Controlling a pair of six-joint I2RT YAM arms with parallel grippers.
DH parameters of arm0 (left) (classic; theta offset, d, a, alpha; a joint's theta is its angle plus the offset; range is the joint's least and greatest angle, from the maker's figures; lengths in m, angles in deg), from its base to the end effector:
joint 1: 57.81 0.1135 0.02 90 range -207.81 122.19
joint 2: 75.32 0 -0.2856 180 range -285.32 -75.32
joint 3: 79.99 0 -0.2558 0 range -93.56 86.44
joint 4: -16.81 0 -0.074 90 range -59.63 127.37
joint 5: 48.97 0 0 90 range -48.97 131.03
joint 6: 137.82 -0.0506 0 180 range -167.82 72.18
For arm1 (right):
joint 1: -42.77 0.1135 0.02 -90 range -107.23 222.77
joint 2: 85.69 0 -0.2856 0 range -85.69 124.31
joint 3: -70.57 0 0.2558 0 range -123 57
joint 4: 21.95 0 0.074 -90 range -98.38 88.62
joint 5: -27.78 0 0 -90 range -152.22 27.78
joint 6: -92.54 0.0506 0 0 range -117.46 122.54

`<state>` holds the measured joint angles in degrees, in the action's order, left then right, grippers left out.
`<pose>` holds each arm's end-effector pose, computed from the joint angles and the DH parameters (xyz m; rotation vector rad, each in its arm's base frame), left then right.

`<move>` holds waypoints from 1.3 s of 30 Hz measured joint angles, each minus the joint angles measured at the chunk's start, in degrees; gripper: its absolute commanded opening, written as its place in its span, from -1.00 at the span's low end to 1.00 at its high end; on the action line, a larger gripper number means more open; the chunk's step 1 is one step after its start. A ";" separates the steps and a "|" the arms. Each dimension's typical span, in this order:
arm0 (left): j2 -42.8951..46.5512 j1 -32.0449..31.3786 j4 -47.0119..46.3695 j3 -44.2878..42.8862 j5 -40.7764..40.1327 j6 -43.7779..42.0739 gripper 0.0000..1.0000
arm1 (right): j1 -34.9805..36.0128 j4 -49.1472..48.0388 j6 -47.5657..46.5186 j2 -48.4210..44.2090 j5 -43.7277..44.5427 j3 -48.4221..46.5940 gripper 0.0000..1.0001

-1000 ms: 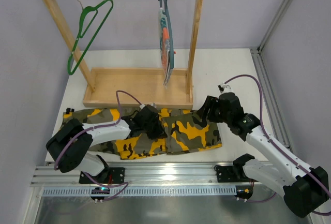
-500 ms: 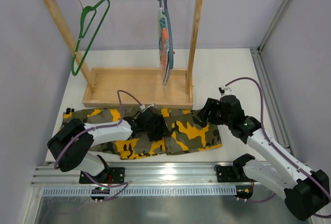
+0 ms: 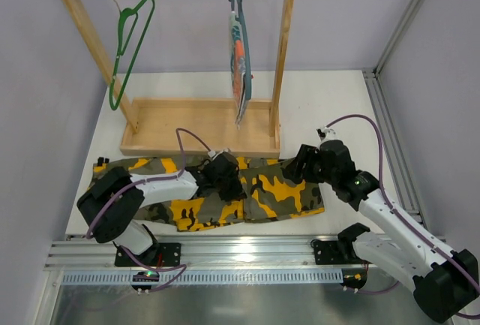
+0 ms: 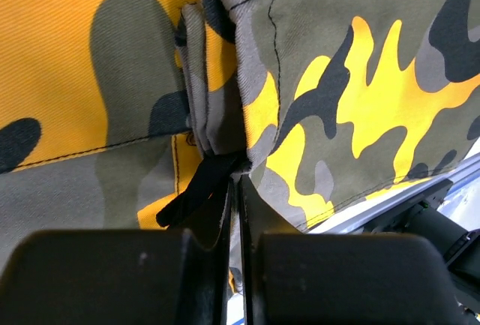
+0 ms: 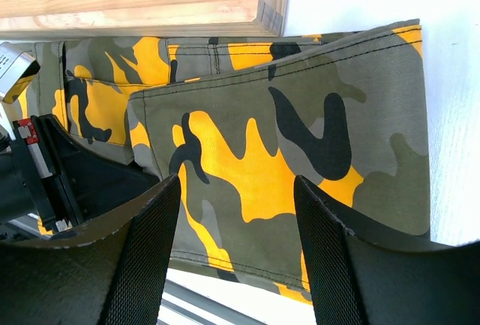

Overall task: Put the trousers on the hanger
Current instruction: Fold the trousers

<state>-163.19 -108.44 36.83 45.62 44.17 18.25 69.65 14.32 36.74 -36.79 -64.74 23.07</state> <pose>0.1861 -0.2312 0.1577 -0.3435 2.7180 -0.8084 0.1654 0.0863 0.2464 0.1222 2.2994 0.6185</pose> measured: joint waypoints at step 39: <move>15.69 19.06 34.14 -4.55 -10.34 -14.08 -0.76 | -0.85 -5.11 -1.51 15.34 -6.45 0.28 0.64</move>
<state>-147.50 -89.38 70.97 41.08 33.83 4.17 68.79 9.20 35.23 -21.44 -71.19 23.35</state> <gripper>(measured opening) 0.029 0.823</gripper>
